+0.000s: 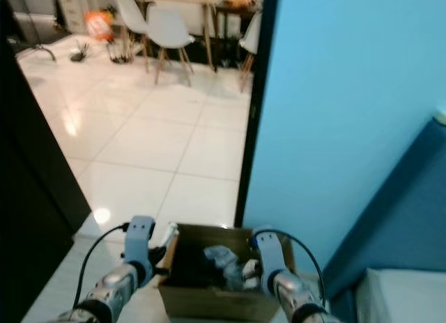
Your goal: Clean up the room
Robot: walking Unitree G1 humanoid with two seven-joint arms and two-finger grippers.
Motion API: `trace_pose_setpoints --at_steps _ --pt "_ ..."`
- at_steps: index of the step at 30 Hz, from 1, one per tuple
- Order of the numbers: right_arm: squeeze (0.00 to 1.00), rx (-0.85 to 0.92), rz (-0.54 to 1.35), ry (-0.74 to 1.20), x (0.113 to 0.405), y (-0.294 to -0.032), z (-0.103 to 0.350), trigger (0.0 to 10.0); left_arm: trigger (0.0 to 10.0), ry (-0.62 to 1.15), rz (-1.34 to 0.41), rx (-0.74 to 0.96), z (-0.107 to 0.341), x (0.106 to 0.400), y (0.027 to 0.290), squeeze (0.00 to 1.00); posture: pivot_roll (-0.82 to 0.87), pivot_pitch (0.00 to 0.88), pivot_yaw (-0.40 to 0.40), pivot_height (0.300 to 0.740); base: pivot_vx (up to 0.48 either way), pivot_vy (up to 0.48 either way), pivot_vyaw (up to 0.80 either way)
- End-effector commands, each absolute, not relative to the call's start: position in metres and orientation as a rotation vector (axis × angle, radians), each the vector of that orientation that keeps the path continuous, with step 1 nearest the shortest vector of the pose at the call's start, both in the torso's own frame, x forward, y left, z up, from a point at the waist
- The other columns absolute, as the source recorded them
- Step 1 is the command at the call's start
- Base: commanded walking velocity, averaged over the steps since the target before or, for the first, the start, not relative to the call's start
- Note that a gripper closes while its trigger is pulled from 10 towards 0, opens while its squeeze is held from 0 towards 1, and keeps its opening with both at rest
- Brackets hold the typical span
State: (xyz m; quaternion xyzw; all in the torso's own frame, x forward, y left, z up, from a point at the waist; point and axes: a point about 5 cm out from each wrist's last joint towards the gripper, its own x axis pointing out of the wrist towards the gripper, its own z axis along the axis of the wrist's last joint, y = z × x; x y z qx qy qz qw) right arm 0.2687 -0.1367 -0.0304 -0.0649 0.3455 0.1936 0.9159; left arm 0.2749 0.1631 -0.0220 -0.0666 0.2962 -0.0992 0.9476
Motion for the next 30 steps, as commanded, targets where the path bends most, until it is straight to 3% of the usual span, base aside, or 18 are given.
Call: trace_pose_setpoints --at_steps 1,13,17,26,27,28,29,30 --pt "0.00 -0.201 0.403 0.749 0.264 -0.137 -0.035 10.0 10.0 0.595 -0.242 -0.162 -0.019 0.278 0.156 0.00 0.12 0.000 -0.072 0.740 0.259 0.000 0.00" --pt "0.00 -0.386 0.345 0.882 0.262 -0.157 -0.040 10.0 10.0 0.610 -0.479 -0.196 -0.015 0.280 0.128 0.00 0.12 0.000 -0.070 0.740 0.000 0.000 0.00" --pt "0.00 -0.438 0.326 0.935 0.259 -0.165 -0.042 10.0 10.0 0.622 -0.615 -0.131 -0.014 0.277 0.115 0.00 0.13 0.000 -0.070 0.740 0.000 0.000 0.00" --pt "0.00 -0.449 0.263 0.957 0.257 -0.175 -0.043 10.0 10.0 0.615 -0.662 -0.097 -0.011 0.279 0.111 0.00 0.14 0.000 -0.065 0.740 0.000 0.000 0.00" --pt "0.60 -0.437 0.237 0.954 0.256 -0.178 -0.044 10.0 10.0 0.609 -0.671 -0.083 -0.010 0.280 0.111 0.00 0.14 0.000 -0.063 0.740 0.000 0.000 0.00" --pt "0.60 -0.437 0.237 0.954 0.256 -0.178 -0.044 10.0 10.0 0.609 -0.671 -0.083 -0.010 0.280 0.111 0.00 0.14 0.000 -0.063 0.740 0.000 0.000 0.00" --pt "1.00 -0.429 0.219 0.953 0.255 -0.180 -0.044 10.0 10.0 0.605 -0.678 -0.073 -0.010 0.280 0.111 0.00 0.14 0.000 -0.063 0.740 0.000 0.000 0.00" --pt "1.00 -0.434 0.205 0.951 0.255 -0.183 -0.043 10.0 10.0 0.597 -0.685 -0.075 -0.008 0.281 0.112 0.00 0.15 0.000 -0.062 0.740 0.000 0.000 0.00"
